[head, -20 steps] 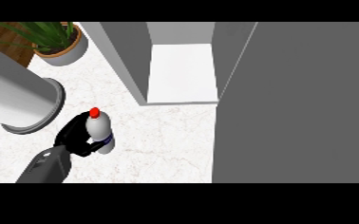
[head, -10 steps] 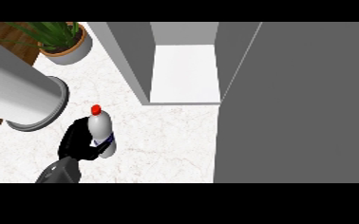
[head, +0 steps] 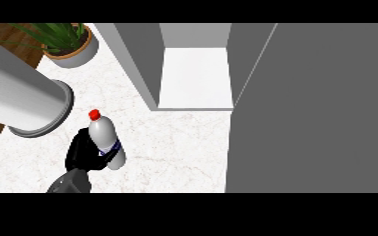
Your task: Pick up the bottled water, place it into the cabinet and close the cabinet
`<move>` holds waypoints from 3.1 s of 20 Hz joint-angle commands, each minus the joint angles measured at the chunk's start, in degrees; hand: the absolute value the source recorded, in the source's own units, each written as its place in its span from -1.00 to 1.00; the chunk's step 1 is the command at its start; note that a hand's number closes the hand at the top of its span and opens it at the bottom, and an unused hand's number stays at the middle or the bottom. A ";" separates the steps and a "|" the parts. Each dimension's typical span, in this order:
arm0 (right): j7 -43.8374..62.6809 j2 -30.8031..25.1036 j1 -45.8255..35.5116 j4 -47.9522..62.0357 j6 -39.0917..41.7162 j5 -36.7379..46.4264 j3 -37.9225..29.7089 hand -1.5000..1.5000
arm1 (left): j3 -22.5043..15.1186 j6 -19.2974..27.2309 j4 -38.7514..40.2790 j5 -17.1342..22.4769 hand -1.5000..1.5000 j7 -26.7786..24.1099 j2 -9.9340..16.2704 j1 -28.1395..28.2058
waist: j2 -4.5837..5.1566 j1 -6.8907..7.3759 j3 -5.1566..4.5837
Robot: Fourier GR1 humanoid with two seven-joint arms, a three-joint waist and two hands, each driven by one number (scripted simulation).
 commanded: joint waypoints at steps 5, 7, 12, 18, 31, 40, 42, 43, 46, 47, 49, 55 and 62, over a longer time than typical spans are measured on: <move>0.89 0.82 -0.37 -1.15 -2.38 1.81 3.11 -1.00 | -3.50 0.35 -17.99 5.66 1.00 9.54 -4.86 7.44 | -0.20 0.64 0.05; -0.72 -1.18 3.03 -2.71 -0.74 0.27 1.92 -1.00 | -4.41 3.24 -21.14 6.54 1.00 13.80 -5.67 5.47 | -0.18 0.24 0.04; -0.10 0.17 -0.20 0.31 -1.26 -0.61 2.56 -1.00 | -15.23 9.29 -31.75 9.57 1.00 15.41 -7.37 10.97 | -0.16 0.25 0.02; 0.24 0.18 -0.94 0.19 -1.69 -0.47 3.86 -1.00 | -24.50 23.62 -42.86 12.15 1.00 20.69 -7.43 7.03 | -0.09 0.00 0.01; 2.67 2.82 -7.27 4.39 -6.86 3.24 7.33 -1.00 | -36.62 45.95 -45.24 13.96 1.00 26.50 -7.45 -7.30 | 0.10 -0.16 -0.03; 0.96 -0.51 -6.62 4.84 -3.11 -2.22 2.88 -1.00 | -36.62 54.61 -34.54 6.09 1.00 26.63 -7.21 -22.27 | 0.45 -1.33 0.03; -0.57 -2.18 -3.25 2.97 -1.71 -2.12 3.55 -1.00 | -39.25 55.78 -31.91 5.57 1.00 22.73 -7.43 -20.10 | 0.39 -1.90 0.00; 1.79 -1.45 -4.95 1.54 -2.90 -3.47 2.64 -1.00 | -40.01 58.43 -32.24 5.76 1.00 23.85 -7.43 -22.03 | 0.49 -2.08 -0.01; 0.12 -2.61 -3.97 3.39 -1.27 -4.13 1.82 -1.00 | -38.67 61.73 -30.74 3.57 1.00 24.42 -7.42 -24.02 | 0.60 -2.78 0.04; 1.48 -1.13 -4.71 2.10 -2.97 -2.88 3.75 -1.00 | -37.43 60.98 -30.96 4.26 1.00 26.69 -5.94 -25.28 | 0.59 -2.49 0.00; 1.53 -1.44 -6.12 4.20 -2.28 -1.93 4.41 -1.00 | -39.07 65.11 -29.55 1.63 1.00 26.46 -7.30 -26.20 | 0.79 -2.96 0.03; 0.08 -1.17 -5.50 4.86 -2.09 -2.08 4.49 -1.00 | -40.21 66.89 -27.86 -0.15 1.00 30.18 -3.10 -26.40 | 0.90 -3.66 0.03; 1.13 -1.31 -6.38 3.98 -2.38 -1.64 4.94 -1.00 | -40.60 70.13 -25.60 -1.77 1.00 28.60 -1.37 -26.22 | 1.30 -4.56 -0.06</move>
